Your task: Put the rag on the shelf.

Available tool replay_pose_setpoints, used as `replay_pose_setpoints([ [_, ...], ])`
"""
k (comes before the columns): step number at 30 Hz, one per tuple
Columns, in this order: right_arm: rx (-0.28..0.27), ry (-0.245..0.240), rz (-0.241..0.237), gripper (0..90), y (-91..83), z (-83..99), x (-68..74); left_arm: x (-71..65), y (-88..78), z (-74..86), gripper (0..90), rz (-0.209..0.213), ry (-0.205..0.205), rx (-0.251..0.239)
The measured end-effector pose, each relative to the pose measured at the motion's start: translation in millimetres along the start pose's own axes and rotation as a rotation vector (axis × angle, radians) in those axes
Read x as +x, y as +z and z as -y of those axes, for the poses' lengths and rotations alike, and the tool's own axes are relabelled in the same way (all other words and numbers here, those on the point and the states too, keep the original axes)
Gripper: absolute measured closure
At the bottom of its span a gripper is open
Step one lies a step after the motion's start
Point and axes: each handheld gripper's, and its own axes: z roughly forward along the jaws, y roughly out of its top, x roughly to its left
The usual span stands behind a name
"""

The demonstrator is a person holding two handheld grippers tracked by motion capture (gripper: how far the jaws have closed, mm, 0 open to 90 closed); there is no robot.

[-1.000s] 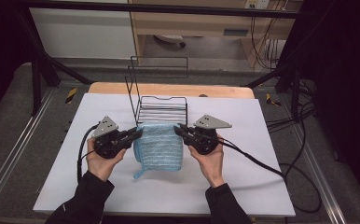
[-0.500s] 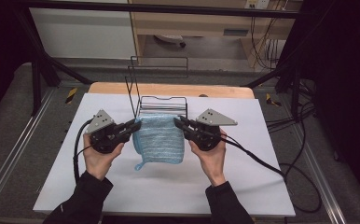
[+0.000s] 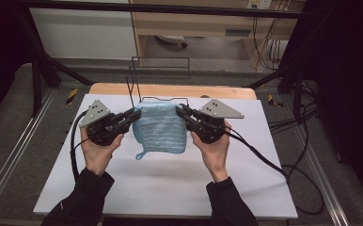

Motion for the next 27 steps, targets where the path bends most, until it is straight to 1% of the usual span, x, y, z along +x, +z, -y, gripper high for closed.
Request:
replay_pose_setpoints([
  [1,-0.013,-0.002,0.008,81.6,0.0,-4.6,-0.4,0.0,0.8,-2.1,80.3,-0.001,-0.003,-0.009],
  [4,-0.024,-0.007,0.016,81.6,-0.1,-9.0,-1.5,0.1,2.8,-9.5,80.4,-0.003,-0.009,-0.030],
  [8,-0.047,-0.003,0.027,81.6,0.0,-17.3,-3.3,0.4,5.1,-21.2,80.5,-0.010,0.007,-0.052],
  [16,-0.086,-0.015,0.038,81.6,0.8,-34.2,-5.4,3.2,7.2,-39.1,80.6,-0.021,0.014,-0.091],
  [17,-0.091,-0.020,0.042,81.7,1.9,-38.8,-6.3,3.9,7.3,-41.0,80.6,-0.021,0.013,-0.098],
  [18,-0.091,-0.020,0.042,81.7,1.9,-38.8,-6.3,4.7,7.4,-42.9,80.6,-0.022,0.011,-0.102],
  [19,-0.096,-0.027,0.047,81.6,3.2,-43.7,-7.6,5.4,7.6,-44.9,80.6,-0.022,0.012,-0.107],
  [20,-0.096,-0.027,0.047,81.6,3.2,-43.7,-7.6,6.3,8.0,-46.7,80.6,-0.022,0.012,-0.113],
  [27,-0.111,-0.043,0.066,81.6,10.7,-62.0,-13.8,11.5,11.0,-61.4,80.6,-0.032,0.015,-0.144],
])
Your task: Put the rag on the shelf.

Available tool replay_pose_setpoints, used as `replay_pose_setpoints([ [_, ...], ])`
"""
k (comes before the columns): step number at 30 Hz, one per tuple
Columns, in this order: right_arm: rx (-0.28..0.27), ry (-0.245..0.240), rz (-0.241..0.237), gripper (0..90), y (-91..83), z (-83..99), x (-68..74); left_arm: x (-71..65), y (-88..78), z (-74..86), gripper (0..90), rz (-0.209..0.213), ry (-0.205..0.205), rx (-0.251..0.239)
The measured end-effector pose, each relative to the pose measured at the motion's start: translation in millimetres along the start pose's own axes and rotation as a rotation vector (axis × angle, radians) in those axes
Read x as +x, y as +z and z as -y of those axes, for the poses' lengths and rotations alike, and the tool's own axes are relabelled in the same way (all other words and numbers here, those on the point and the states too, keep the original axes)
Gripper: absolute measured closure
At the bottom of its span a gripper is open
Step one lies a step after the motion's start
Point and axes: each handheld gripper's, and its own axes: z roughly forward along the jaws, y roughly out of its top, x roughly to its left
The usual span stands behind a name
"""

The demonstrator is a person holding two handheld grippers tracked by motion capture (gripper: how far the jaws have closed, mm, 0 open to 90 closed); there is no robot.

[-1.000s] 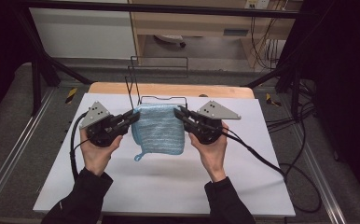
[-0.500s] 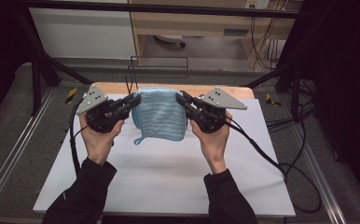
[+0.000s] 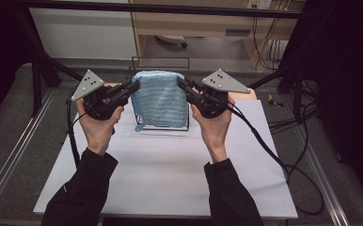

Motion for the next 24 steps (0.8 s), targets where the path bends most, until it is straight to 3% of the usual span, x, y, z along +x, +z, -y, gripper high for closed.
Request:
replay_pose_setpoints([
  [24,-0.076,-0.025,0.027,81.7,27.2,-49.5,-21.4,18.1,22.1,-54.5,80.7,-0.023,0.014,-0.073],
])
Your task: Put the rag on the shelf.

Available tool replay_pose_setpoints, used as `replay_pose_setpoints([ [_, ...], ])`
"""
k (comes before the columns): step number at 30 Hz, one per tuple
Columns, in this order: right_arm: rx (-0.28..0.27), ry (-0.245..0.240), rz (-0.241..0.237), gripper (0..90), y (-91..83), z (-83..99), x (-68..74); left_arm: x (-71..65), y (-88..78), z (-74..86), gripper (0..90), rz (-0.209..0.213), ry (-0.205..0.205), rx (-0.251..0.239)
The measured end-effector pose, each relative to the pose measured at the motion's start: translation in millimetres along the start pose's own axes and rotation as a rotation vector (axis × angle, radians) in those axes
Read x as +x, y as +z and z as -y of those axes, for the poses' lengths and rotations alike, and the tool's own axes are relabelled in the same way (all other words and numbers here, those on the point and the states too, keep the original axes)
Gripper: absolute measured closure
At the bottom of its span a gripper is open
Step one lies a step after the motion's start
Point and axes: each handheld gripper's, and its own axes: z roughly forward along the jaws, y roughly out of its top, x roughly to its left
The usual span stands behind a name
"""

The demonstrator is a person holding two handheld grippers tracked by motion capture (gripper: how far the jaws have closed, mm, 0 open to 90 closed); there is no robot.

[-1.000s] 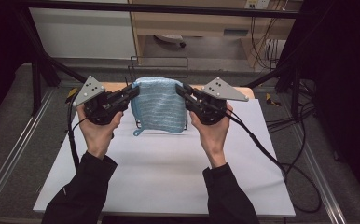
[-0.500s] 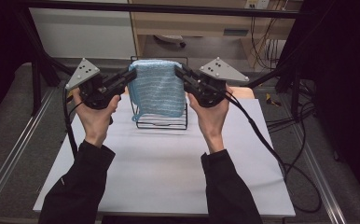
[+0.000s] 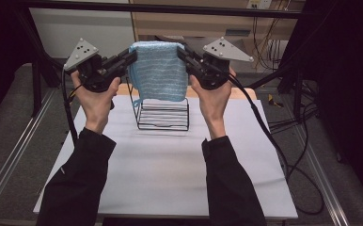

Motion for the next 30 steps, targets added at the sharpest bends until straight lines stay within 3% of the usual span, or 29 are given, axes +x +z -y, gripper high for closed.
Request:
replay_pose_setpoints([
  [12,-0.017,-0.008,0.027,81.7,16.0,-21.4,-13.0,10.2,19.3,-22.1,80.7,-0.010,0.011,-0.018],
  [19,-0.025,-0.005,0.037,81.7,26.2,-24.6,-20.5,18.1,31.0,-29.6,80.7,-0.022,0.021,-0.015],
  [23,-0.037,-0.011,0.045,81.7,32.4,-26.9,-23.7,21.8,37.3,-33.5,80.7,-0.030,-0.007,-0.022],
  [30,-0.046,-0.008,0.072,81.7,42.0,-28.8,-28.4,26.2,47.9,-40.7,80.7,-0.056,0.016,-0.011],
])
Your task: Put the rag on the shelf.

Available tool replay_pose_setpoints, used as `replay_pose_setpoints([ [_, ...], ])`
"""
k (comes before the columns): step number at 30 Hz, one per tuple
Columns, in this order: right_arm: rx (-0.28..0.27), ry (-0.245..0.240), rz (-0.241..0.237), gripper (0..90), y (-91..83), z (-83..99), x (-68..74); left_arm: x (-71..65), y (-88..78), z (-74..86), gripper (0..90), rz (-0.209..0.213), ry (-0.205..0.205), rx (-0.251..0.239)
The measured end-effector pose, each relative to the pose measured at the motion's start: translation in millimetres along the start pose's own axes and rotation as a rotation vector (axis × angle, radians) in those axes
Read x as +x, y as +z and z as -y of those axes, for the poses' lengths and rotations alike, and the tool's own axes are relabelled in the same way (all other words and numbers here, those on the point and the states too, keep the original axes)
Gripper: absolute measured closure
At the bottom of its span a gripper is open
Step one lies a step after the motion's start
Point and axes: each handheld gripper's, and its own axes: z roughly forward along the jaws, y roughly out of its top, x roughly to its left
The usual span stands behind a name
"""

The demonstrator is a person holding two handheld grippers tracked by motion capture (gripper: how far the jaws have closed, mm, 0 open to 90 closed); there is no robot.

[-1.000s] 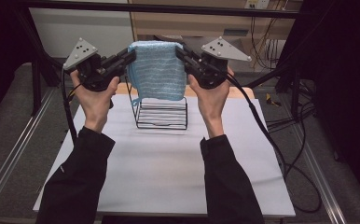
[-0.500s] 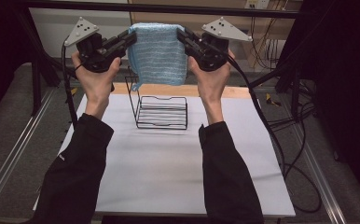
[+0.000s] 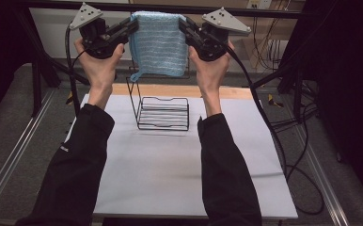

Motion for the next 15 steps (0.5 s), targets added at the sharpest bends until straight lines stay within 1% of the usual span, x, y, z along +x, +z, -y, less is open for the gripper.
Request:
replay_pose_setpoints([
  [1,-0.001,-0.003,0.004,81.7,1.4,-0.4,-0.1,0.8,1.9,-0.7,80.7,-0.003,-0.004,0.000],
  [4,-0.011,-0.008,0.011,81.7,3.5,-1.8,-0.5,2.8,5.8,-5.1,80.7,-0.006,0.011,-0.007],
  [7,-0.020,-0.001,0.017,81.7,5.5,-1.9,-2.7,3.3,10.1,-7.1,80.7,-0.008,0.020,-0.010],
  [11,-0.017,-0.017,0.036,81.7,8.2,-0.7,-4.7,5.9,17.6,-2.0,80.7,-0.008,0.021,-0.005],
  [15,-0.002,-0.030,0.045,81.7,13.1,1.9,-8.4,10.8,23.3,5.3,80.7,0.003,0.000,-0.010],
])
